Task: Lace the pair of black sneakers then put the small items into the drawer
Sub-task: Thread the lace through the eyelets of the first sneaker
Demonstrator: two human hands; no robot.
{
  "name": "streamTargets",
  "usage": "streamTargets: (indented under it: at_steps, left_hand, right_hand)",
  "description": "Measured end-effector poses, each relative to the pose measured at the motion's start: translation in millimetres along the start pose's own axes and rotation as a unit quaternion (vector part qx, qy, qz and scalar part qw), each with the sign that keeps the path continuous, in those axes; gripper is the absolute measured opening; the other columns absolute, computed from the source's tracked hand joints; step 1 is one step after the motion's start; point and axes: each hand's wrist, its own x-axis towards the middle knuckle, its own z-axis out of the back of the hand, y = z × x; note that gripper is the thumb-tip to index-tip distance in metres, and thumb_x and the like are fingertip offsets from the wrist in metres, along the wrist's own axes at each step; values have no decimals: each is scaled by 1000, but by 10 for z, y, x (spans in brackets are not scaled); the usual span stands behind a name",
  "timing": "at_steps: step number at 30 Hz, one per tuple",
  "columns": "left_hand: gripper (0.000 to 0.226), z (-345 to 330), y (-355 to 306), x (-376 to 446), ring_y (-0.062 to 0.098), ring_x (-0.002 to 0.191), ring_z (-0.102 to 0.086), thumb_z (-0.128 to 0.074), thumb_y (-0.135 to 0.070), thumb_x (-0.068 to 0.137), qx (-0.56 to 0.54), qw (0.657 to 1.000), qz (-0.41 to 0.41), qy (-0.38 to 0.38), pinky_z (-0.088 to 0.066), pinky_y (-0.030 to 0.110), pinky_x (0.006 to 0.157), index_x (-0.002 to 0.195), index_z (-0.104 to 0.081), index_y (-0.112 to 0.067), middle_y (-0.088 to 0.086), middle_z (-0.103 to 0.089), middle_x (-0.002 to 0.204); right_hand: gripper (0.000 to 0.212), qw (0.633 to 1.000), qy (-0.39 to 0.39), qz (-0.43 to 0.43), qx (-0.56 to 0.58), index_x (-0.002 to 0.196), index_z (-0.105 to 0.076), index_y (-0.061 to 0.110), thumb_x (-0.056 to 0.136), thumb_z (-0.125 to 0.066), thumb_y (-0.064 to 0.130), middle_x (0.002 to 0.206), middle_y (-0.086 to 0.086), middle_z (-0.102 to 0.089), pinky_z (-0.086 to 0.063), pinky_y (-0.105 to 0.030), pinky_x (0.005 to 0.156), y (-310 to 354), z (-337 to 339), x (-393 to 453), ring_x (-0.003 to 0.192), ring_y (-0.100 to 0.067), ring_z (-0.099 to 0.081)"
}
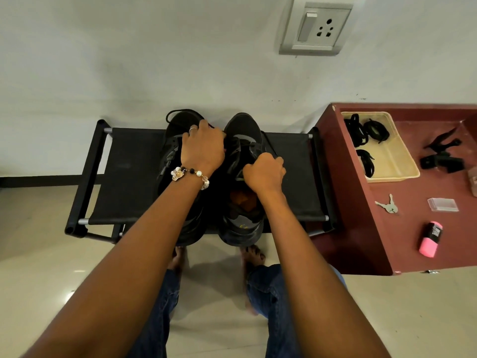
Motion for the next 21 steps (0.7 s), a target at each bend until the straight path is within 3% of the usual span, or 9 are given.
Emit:
streamTargets:
  at_steps: [4, 7, 8, 10, 13, 15, 18, 21]
  left_hand:
    - [25, -20, 1, 7, 38, 115, -49, -64, -33, 89, -15, 999, 29, -29, -47, 46, 91, 105, -71, -14, 15, -49, 125]
    - [27, 138, 58, 38, 31, 97, -61, -68, -42, 82, -192, 979, 73, 14, -51, 44, 83, 81, -74, -16, 13, -65, 101]
    - [32, 223, 74, 39, 25, 87, -65, -70, -43, 81, -280, 955, 95, 32, -51, 41, 79, 78, -74, -12, 11, -69, 89]
    - [31, 434, 83, 15, 13, 69, -66, -70, -37, 84, -443, 885, 131, 58, -50, 32, 67, 75, -73, -7, 4, -73, 75]
    - [24, 734, 72, -59, 6, 58, -55, -64, -33, 90, -565, 805, 160, 88, -37, 21, 52, 76, -72, -15, 0, -75, 79]
    - [24, 885, 42, -101, 7, 56, -47, -60, -33, 93, -635, 750, 146, 115, -32, 21, 52, 83, -72, -16, 1, -76, 89]
    - [20, 1014, -42, -159, 3, 46, -40, -54, -22, 97, -754, 625, 126, 157, -27, 14, 40, 100, -66, -6, 8, -74, 102]
    - [20, 1026, -35, -160, 3, 35, -35, -48, -17, 99, -788, 575, 133, 174, -20, 12, 32, 109, -60, -4, 8, -72, 111]
  right_hand:
    - [30, 998, 33, 1, 47, 68, -37, 11, 84, -61, 21, 124, -22, -51, -39, -39, 87, -15, 49, 18, 126, -38, -39]
    - [48, 989, 56, 0, 136, 81, -61, 14, 51, -72, 51, 103, -11, -68, -54, -46, 87, -58, 122, 129, 104, -36, -61]
    - [57, 986, 49, 13, 159, 85, -67, 15, 47, -73, 57, 98, -6, -71, -56, -47, 86, -92, 161, 203, 100, -33, -64]
    - [46, 980, 2, 55, 192, 90, -72, 17, 62, -77, 54, 97, -1, -73, -56, -45, 88, -28, 306, 178, 99, -26, -66]
    - [18, 957, -30, 126, 259, 103, -73, 15, 87, -71, 22, 94, 1, -72, -55, -31, 85, 81, 446, 83, 91, -12, -67]
    - [20, 944, 41, 173, 278, 108, -71, 11, 88, -71, 13, 93, 0, -72, -50, -23, 78, 139, 431, 4, 85, -7, -65]
    - [38, 918, 128, 233, 295, 122, -64, 5, 85, -74, 9, 110, -8, -69, -52, -24, 86, 265, 303, -102, 100, -15, -64]
    - [23, 902, 120, 270, 314, 110, -67, 8, 87, -71, 9, 98, -2, -70, -54, -29, 88, 362, 215, -162, 96, -15, -64]
